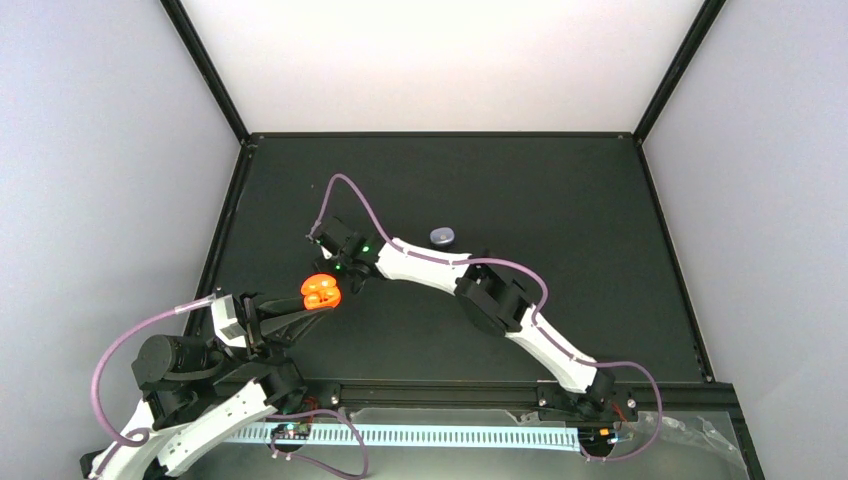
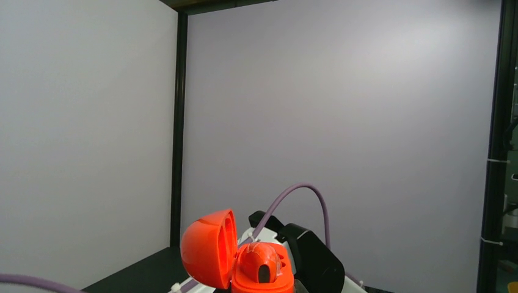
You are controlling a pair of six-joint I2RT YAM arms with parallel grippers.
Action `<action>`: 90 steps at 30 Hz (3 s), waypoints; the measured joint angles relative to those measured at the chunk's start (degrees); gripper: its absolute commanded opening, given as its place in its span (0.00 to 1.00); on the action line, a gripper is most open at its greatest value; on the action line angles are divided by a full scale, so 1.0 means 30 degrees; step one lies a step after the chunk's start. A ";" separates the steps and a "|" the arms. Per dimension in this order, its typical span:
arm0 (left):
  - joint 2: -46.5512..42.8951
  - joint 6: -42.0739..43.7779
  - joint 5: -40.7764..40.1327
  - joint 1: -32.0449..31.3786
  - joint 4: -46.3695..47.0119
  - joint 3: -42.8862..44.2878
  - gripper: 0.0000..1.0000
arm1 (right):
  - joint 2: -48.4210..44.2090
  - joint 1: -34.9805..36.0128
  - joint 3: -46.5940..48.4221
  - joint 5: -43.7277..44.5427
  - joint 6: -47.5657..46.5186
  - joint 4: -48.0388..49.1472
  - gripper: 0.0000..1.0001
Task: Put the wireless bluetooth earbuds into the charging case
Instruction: Move the earbud to the center of the board.
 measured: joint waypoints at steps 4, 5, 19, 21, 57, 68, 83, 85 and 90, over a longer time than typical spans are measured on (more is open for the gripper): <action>0.0000 0.0000 0.0000 0.0000 0.0000 0.0000 0.02 | 0.0772 0.0015 0.0663 0.0495 -0.0211 -0.0729 0.42; 0.0000 0.0000 0.0000 0.0000 0.0000 0.0000 0.02 | 0.0823 0.0015 0.0852 0.0634 -0.0299 -0.0794 0.41; -0.0073 0.0007 -0.0015 0.0000 -0.0102 0.0000 0.02 | 0.1829 0.0131 0.2514 0.1530 -0.1362 -0.1858 0.24; -0.0146 0.0007 -0.0007 0.0000 -0.0102 0.0000 0.02 | 0.1829 0.0189 0.2514 0.1683 -0.1486 -0.1880 0.23; -0.0270 0.0000 0.0007 0.0000 -0.0087 0.0000 0.02 | 0.0328 0.0896 -0.0168 0.3169 -0.2266 -0.1093 0.07; -0.0270 -0.0007 0.0015 0.0000 -0.0087 -0.0007 0.02 | -0.0255 0.0889 -0.1158 0.3373 -0.1909 -0.1020 0.01; -0.0306 -0.0007 0.0007 0.0000 -0.0117 -0.0007 0.02 | -0.6120 0.0525 -0.9632 0.3781 -0.0947 0.1392 0.01; -0.0342 0.0000 0.0007 0.0000 -0.0117 -0.0007 0.01 | -0.8065 0.0182 -1.1948 0.3978 -0.0758 0.2004 0.01; -0.0386 0.0000 0.0022 0.0000 -0.0102 -0.0051 0.02 | -1.2509 -0.0590 -1.7478 0.4656 -0.0240 0.2616 0.01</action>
